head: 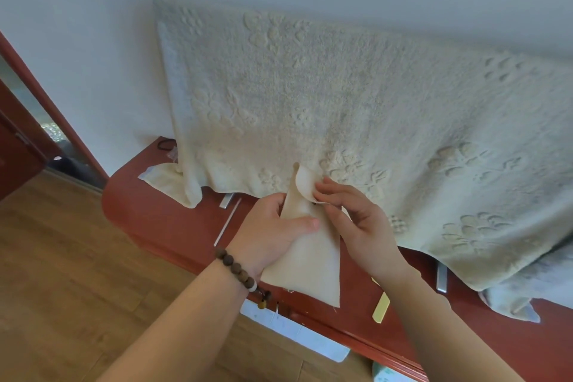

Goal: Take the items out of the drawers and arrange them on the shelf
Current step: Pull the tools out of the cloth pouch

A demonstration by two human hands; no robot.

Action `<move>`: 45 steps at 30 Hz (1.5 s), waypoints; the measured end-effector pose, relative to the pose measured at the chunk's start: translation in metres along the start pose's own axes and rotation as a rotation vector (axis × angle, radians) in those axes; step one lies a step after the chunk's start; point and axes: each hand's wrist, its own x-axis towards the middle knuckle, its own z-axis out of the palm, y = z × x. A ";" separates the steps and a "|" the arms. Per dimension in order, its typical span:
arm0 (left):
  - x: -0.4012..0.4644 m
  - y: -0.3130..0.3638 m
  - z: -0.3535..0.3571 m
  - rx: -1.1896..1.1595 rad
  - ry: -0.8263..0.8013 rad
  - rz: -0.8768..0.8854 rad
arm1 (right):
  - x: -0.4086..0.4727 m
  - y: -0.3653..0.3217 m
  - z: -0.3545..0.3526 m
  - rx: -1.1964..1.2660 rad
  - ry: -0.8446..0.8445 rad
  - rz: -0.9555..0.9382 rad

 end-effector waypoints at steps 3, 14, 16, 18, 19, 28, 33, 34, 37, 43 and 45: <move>0.002 0.000 0.004 0.015 0.000 -0.001 | -0.005 0.003 -0.003 -0.088 -0.011 -0.068; 0.015 -0.027 0.023 -0.012 -0.026 -0.026 | -0.027 0.021 -0.019 -0.495 -0.200 -0.153; 0.019 -0.033 0.028 -0.019 -0.038 -0.037 | -0.031 0.024 -0.022 -0.551 -0.202 -0.129; 0.023 -0.038 0.031 -0.038 -0.044 -0.047 | -0.034 0.026 -0.026 -0.591 -0.197 -0.104; 0.025 -0.040 0.033 -0.042 -0.051 -0.051 | -0.035 0.026 -0.027 -0.603 -0.189 -0.087; 0.038 -0.067 0.054 -0.124 -0.143 -0.078 | -0.054 0.046 -0.034 -0.587 -0.164 0.108; 0.047 -0.095 0.068 -0.176 -0.161 -0.138 | -0.061 0.066 -0.034 -0.345 -0.094 0.408; 0.050 -0.101 0.069 -0.179 -0.169 -0.143 | -0.063 0.070 -0.030 -0.259 -0.062 0.450; 0.059 -0.119 0.068 -0.162 -0.184 -0.156 | -0.069 0.084 -0.019 -0.174 0.049 0.552; 0.077 -0.144 0.068 0.180 -0.169 -0.081 | -0.066 0.114 -0.010 -0.109 0.190 0.691; 0.082 -0.151 0.065 0.421 -0.136 -0.021 | -0.066 0.124 -0.009 -0.057 0.253 0.760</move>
